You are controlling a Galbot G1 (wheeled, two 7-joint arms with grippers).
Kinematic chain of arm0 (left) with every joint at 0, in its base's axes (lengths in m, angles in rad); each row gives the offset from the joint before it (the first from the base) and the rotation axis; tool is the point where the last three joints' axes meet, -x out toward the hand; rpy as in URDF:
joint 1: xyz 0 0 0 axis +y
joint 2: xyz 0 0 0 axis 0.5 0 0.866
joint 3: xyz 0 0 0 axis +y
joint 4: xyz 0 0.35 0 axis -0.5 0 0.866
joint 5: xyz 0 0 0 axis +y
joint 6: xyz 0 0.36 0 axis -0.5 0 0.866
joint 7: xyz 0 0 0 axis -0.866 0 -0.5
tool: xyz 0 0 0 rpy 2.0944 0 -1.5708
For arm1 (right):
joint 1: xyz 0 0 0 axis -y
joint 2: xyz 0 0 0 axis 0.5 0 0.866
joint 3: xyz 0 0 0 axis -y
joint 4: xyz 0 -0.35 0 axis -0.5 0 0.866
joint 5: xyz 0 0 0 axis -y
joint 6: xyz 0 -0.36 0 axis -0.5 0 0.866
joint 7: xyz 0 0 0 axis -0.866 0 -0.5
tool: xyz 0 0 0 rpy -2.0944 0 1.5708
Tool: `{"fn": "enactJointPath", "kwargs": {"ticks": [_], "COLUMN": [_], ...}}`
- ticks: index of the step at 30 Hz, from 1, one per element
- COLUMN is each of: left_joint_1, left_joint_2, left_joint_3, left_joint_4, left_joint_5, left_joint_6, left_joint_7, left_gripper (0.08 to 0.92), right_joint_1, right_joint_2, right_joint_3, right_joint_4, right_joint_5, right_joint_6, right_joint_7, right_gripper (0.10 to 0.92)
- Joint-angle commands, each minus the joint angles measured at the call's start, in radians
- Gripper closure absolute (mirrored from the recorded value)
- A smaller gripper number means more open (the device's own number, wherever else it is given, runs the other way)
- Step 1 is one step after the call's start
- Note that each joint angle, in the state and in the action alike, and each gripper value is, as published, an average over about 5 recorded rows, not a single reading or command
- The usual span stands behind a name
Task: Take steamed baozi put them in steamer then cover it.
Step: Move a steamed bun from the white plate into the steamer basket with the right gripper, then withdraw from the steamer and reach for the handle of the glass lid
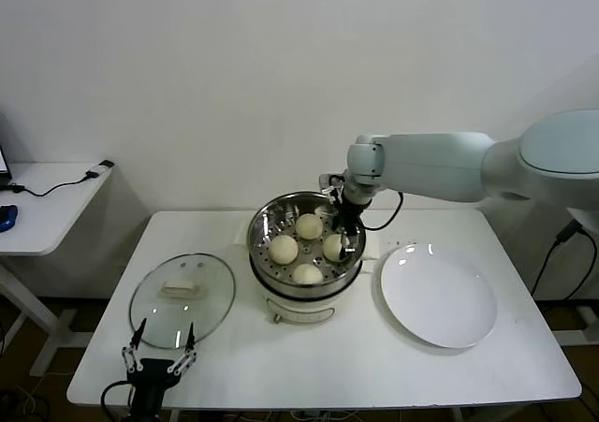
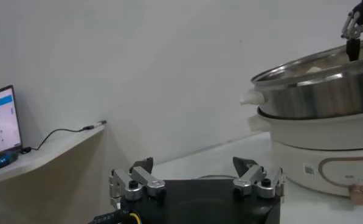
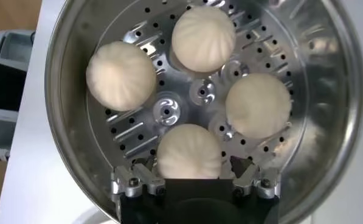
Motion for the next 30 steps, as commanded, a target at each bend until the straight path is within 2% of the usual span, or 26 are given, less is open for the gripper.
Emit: {"fn": "enactJointPath", "kwargs": {"ticks": [1, 5, 10, 14, 22, 30], "left_joint_1": [0.000, -0.003, -0.001, -0.001, -0.019, -0.022], "left_joint_2": [0.003, 0.005, 0.008, 0.008, 0.000, -0.010], "left_joint_3": [0.001, 0.000, -0.009, -0.014, -0.020, -0.035], "left_joint_4": [0.000, -0.001, -0.004, -0.006, -0.017, -0.040], "left_joint_5": [0.002, 0.004, 0.012, 0.017, 0.035, 0.077], "left_joint_6": [0.001, 0.002, -0.001, -0.001, 0.004, 0.017], "left_joint_7": [0.000, 0.000, 0.000, 0.001, 0.012, 0.018], "left_gripper": [0.177, 0.177, 0.177, 0.177, 0.177, 0.177], "right_joint_1": [0.046, 0.069, 0.049, -0.028, -0.504, -1.062], "right_joint_2": [-0.097, -0.194, -0.349, -0.503, -0.743, -0.807], "right_joint_3": [0.060, 0.115, 0.223, 0.337, 0.851, 1.453], "right_joint_4": [0.018, 0.031, 0.061, 0.149, 0.286, 0.379], "right_joint_5": [0.022, 0.056, 0.073, 0.077, 0.028, -0.036], "right_joint_6": [0.043, 0.127, 0.283, 0.370, 0.432, 0.471], "right_joint_7": [-0.021, 0.022, 0.178, 0.300, 0.517, 0.605], "right_gripper": [0.203, 0.203, 0.203, 0.203, 0.203, 0.203]}}
